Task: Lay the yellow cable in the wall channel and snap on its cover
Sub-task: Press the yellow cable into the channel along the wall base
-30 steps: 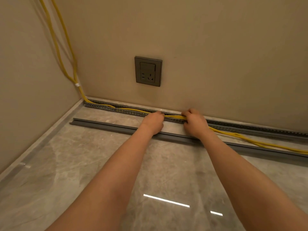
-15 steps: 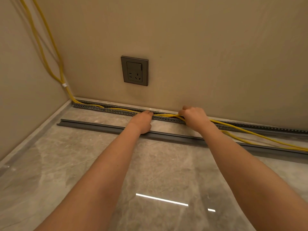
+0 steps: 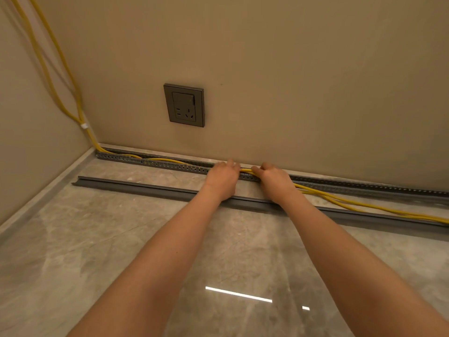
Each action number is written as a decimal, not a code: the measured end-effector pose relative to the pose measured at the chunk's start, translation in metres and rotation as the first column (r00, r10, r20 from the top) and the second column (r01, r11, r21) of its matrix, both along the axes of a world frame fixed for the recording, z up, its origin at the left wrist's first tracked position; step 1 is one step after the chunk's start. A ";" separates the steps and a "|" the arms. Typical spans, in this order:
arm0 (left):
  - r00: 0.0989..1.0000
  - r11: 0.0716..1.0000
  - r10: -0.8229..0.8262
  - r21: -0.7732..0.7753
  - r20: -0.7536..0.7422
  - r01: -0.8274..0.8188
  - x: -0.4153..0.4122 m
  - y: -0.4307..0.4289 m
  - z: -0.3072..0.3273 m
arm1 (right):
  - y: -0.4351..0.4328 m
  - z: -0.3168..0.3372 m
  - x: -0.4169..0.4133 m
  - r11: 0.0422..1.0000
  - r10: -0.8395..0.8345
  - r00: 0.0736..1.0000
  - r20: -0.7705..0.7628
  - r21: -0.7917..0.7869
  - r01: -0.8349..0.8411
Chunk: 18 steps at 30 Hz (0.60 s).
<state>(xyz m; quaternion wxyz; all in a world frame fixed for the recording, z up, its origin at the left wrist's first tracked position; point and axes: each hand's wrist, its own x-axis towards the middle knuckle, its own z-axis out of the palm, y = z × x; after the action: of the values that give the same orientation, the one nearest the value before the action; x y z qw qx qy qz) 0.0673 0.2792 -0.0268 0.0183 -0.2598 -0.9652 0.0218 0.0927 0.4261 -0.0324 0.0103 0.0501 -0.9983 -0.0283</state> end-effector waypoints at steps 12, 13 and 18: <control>0.981 0.994 0.019 0.105 0.192 -0.040 0.004 0.035 -0.011 | 0.049 0.015 0.010 0.969 -0.138 0.986 0.093 -0.194 0.154; 0.981 0.995 0.028 0.089 0.191 -0.046 0.005 0.036 -0.011 | 0.050 0.020 0.008 0.969 -0.138 0.985 0.100 -0.191 0.155; 0.975 0.998 0.034 0.042 0.218 -0.044 0.005 0.036 -0.005 | 0.053 0.024 0.003 0.973 -0.127 0.991 0.034 -0.192 0.131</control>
<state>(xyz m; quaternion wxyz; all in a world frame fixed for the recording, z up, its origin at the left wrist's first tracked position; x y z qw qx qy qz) 0.0721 0.3156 -0.0322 -0.0817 -0.2413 -0.9666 -0.0291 0.0959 0.4788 -0.0085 0.0025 -0.0157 -0.9975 0.0690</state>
